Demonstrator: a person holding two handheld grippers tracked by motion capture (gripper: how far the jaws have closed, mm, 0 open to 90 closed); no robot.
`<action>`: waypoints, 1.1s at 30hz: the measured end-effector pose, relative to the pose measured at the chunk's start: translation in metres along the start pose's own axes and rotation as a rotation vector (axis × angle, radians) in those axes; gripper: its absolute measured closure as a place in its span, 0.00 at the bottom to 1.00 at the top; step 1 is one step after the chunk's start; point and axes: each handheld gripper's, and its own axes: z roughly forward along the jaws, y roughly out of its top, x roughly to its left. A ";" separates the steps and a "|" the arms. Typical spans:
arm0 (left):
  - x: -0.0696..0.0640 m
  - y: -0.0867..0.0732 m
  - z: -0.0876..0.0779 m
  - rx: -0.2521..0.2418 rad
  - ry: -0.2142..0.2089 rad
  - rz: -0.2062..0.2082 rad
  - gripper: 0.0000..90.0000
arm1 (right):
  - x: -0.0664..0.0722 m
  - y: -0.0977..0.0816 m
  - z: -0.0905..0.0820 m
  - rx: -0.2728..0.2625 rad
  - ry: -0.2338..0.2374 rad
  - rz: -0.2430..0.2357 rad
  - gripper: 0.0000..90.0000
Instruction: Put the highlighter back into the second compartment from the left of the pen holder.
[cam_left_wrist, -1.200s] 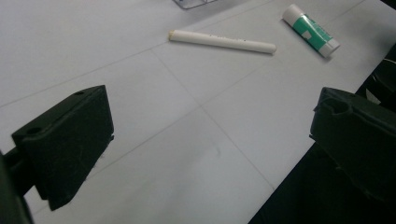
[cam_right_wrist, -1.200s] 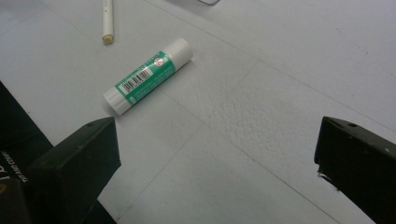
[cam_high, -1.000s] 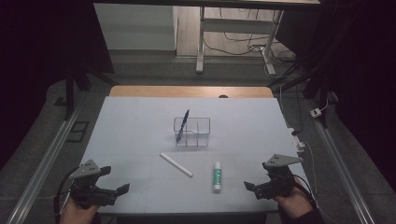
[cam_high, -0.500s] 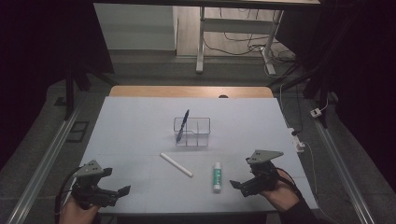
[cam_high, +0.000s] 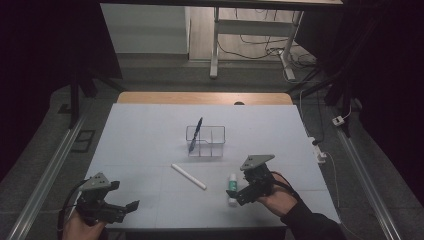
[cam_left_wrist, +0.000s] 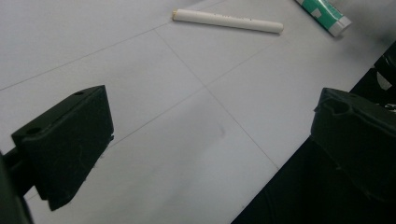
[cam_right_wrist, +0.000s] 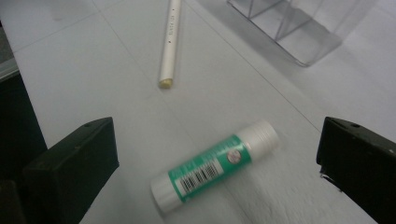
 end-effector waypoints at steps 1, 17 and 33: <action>0.000 0.000 0.000 0.000 -0.001 0.000 0.00 | 0.000 0.003 0.003 0.008 0.005 -0.004 0.00; 0.001 0.000 0.001 0.003 -0.011 0.000 0.00 | 0.017 0.045 0.066 0.099 0.012 -0.088 0.00; 0.002 0.000 0.000 0.000 -0.017 -0.005 0.00 | 0.029 0.075 0.131 0.162 0.033 -0.090 0.00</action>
